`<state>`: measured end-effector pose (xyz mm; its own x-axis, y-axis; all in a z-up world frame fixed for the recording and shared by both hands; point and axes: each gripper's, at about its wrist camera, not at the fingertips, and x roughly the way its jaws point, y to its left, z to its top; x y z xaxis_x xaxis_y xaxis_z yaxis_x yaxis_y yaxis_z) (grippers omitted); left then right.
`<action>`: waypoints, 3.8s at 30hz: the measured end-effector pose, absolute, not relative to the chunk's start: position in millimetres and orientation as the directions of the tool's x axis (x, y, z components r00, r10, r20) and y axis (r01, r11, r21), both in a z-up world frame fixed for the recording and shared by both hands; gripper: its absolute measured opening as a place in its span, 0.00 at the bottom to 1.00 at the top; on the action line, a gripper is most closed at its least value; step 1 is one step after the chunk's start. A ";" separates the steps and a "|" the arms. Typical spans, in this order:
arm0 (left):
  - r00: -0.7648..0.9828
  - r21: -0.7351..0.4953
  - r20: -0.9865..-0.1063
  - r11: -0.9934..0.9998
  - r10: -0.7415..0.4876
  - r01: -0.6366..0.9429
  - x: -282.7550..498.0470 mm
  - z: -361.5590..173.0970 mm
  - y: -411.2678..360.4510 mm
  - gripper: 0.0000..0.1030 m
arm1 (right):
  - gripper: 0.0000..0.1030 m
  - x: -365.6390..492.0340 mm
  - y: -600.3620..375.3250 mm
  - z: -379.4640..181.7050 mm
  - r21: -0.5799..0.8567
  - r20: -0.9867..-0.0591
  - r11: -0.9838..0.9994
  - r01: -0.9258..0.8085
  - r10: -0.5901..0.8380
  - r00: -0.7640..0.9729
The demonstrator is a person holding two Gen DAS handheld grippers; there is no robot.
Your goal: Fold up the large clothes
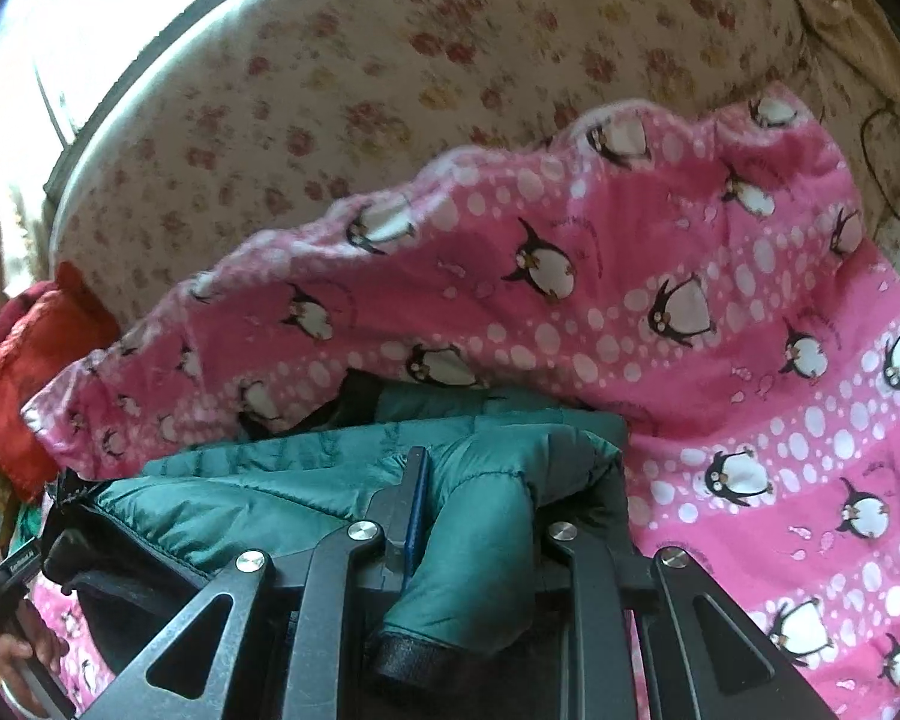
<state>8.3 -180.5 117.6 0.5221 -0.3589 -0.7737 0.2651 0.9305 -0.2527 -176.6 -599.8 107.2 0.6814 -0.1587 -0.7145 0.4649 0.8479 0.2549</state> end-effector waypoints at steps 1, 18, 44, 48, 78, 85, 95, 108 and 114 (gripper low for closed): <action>0.516 -0.254 -0.779 0.932 -0.356 0.260 12.0 112.2 -182.0 0.14 | 0.19 -171.9 -601.8 101.6 0.250 -0.725 0.846 0.470 -0.158 0.671; 0.384 -0.429 -0.760 0.848 -0.525 0.310 29.3 117.2 -162.4 0.28 | 0.61 -160.5 -621.8 84.6 0.420 -0.686 0.791 0.446 -0.045 0.726; 0.506 -0.251 -0.786 0.931 -0.355 0.263 24.9 106.4 -214.5 0.79 | 0.67 -89.1 -548.6 92.9 0.086 -0.748 0.945 0.316 -0.148 0.646; 0.511 -0.168 -0.819 0.960 -0.262 0.223 48.2 79.7 -229.9 0.79 | 0.67 -59.2 -554.1 68.2 -0.004 -0.795 0.945 0.327 -0.201 0.573; 0.524 -0.151 -0.820 0.970 -0.231 0.192 63.0 52.1 -240.9 0.93 | 0.73 -65.1 -590.7 31.4 -0.075 -0.827 0.850 0.522 -0.345 0.444; 0.572 -0.121 -0.784 0.963 -0.241 0.241 31.3 87.7 -242.4 0.93 | 0.73 -96.4 -554.6 90.5 0.123 -0.731 0.904 0.408 -0.196 0.654; 0.562 -0.057 -0.796 0.951 -0.227 0.304 10.3 92.4 -237.3 0.93 | 0.73 -32.7 -445.7 56.9 0.064 -0.764 0.983 0.170 -0.062 0.643; 0.550 -0.073 -0.801 0.951 -0.236 0.302 18.9 72.2 -238.0 0.93 | 0.79 -11.0 -450.3 22.2 0.034 -0.810 0.975 0.218 -0.101 0.578; 0.546 -0.087 -0.801 0.950 -0.245 0.299 21.6 69.9 -235.4 0.93 | 0.78 -73.9 -463.8 62.2 0.043 -0.761 0.972 0.231 -0.118 0.638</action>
